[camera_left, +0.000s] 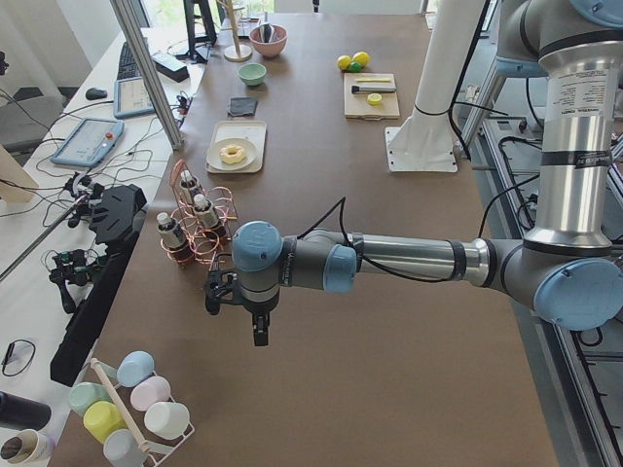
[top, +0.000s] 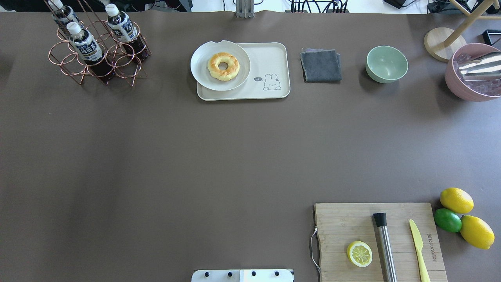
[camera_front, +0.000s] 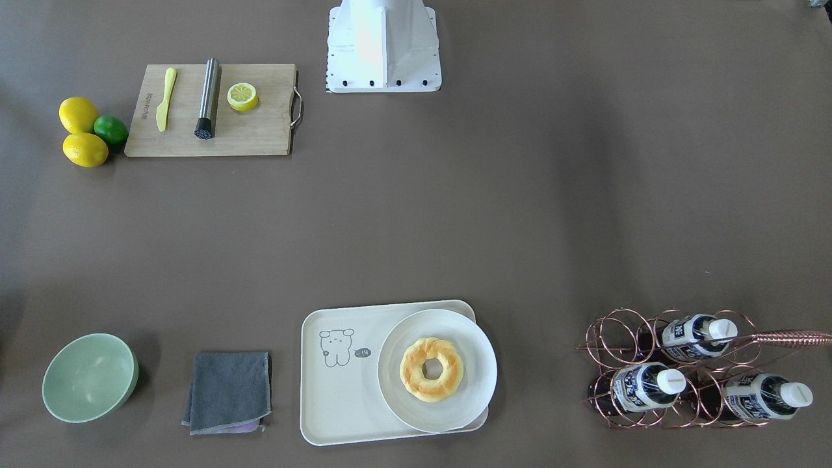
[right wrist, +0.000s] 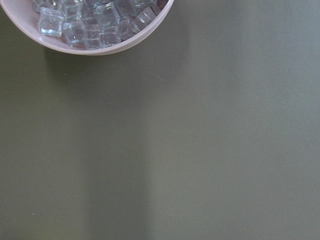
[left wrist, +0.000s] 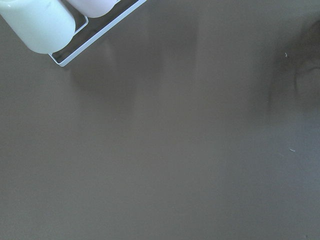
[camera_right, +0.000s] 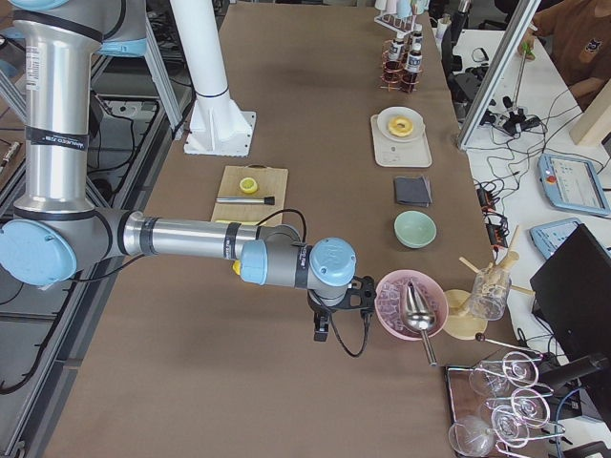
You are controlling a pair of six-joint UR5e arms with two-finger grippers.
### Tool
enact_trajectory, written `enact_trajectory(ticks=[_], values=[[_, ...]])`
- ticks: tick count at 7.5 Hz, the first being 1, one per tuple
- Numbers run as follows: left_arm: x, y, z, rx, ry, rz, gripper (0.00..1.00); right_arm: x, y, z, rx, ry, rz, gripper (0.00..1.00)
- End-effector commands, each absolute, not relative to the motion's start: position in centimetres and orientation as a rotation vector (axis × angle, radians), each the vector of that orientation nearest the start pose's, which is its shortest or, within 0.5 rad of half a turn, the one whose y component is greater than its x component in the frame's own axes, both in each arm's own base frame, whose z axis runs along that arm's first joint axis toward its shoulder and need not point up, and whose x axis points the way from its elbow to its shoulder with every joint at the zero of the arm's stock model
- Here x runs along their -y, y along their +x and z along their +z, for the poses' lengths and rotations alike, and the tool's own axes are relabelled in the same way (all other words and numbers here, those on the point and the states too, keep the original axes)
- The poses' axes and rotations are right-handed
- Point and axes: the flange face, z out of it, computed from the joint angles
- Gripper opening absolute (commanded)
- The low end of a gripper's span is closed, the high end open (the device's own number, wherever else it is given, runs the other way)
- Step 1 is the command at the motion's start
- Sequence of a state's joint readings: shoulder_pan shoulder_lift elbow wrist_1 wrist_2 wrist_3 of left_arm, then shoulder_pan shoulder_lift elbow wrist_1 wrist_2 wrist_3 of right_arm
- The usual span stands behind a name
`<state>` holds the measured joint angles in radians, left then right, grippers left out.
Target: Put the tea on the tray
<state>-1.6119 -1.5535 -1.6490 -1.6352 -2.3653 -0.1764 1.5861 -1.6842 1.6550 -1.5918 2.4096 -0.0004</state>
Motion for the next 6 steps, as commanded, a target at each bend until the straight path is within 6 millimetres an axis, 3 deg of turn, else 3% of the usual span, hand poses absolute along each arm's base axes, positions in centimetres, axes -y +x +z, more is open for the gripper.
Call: enact_trajectory(ticks=[1, 6], values=[[48.92, -8.24, 61.76, -0.802, 0.071, -0.153, 0.98, 45.27, 8.17, 65.73, 0.835, -0.013, 0.061, 1.00], [48.88, -8.20, 61.51, -0.809, 0.078, -0.150, 0.98, 45.02, 8.45, 65.84, 0.835, -0.013, 0.070, 1.00]])
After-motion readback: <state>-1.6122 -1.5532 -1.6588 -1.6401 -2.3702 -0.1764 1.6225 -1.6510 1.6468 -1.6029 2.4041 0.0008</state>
